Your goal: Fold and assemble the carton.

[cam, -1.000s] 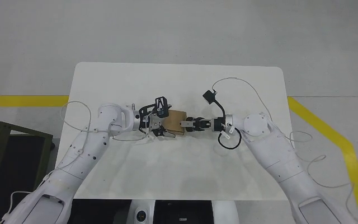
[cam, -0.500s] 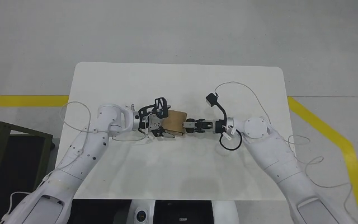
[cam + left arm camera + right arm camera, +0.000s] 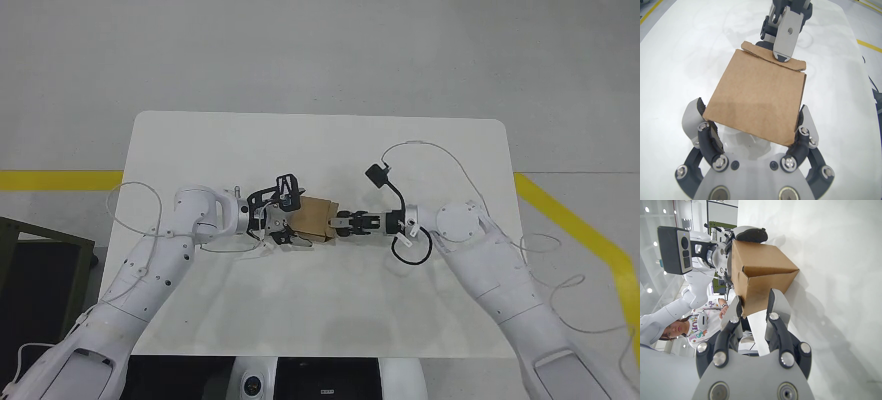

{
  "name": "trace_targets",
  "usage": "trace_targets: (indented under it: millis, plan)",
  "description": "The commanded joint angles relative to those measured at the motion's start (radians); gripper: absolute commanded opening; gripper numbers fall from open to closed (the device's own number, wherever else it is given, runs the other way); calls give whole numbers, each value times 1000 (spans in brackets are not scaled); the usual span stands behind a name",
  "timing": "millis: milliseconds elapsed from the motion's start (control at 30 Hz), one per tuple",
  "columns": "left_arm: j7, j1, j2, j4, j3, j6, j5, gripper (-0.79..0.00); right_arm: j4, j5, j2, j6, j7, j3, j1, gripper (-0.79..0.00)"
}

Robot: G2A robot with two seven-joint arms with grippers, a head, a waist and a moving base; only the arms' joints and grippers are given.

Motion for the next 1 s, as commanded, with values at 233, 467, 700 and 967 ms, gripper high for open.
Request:
trace_targets:
  millis: [233, 467, 700, 967]
  plan:
    - [-5, 2, 1, -2, -2, 0, -4, 0, -34, -33, 8, 36, 1, 15, -7, -570]
    - [-8, 4, 2, -7, -2, -3, -4, 0, -59, -55, 12, 61, 5, 19, -12, -579]
    - [-7, 5, 2, -12, -1, -4, -3, 0, -51, -49, 4, 54, 8, -3, 6, -594]
    - [-9, 4, 1, -13, 2, -2, -4, 0, -28, -45, -7, 29, 11, -28, 33, -588]
